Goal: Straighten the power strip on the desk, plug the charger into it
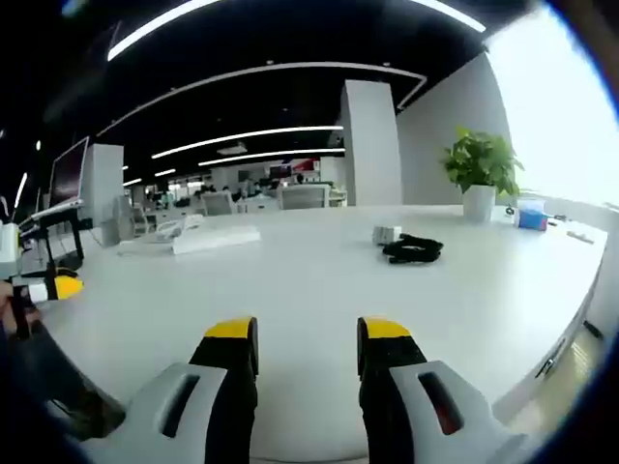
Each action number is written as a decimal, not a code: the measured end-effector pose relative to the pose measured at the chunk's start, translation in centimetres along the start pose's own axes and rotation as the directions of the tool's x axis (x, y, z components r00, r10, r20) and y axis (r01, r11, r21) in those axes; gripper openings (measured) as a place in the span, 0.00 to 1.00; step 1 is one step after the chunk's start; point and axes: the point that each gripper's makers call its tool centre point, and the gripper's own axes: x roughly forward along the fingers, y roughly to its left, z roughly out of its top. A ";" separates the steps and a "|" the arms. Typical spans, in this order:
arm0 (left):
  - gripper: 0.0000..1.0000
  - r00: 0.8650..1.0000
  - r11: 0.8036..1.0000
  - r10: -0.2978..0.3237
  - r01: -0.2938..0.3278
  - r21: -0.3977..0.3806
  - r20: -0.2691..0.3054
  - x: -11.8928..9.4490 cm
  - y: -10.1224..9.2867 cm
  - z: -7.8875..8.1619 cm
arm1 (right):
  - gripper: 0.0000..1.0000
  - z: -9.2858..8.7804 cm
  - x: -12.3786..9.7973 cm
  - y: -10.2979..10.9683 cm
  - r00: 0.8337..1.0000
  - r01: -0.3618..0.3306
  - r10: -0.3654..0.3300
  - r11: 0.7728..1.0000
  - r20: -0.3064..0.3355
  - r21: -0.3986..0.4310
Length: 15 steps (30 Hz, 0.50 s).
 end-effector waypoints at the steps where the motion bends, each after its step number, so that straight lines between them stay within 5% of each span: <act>1: 0.51 1.000 1.000 0.001 -0.001 -0.002 -0.004 0.0 0.1 -0.1 | 0.41 -0.1 0.0 0.0 1.000 -0.001 0.001 1.000 -0.003 -0.003; 15: 0.51 1.000 1.000 0.004 -0.004 -0.012 -0.016 0.2 0.3 -0.6 | 0.40 -0.2 0.1 0.3 1.000 -0.010 0.010 1.000 -0.007 -0.004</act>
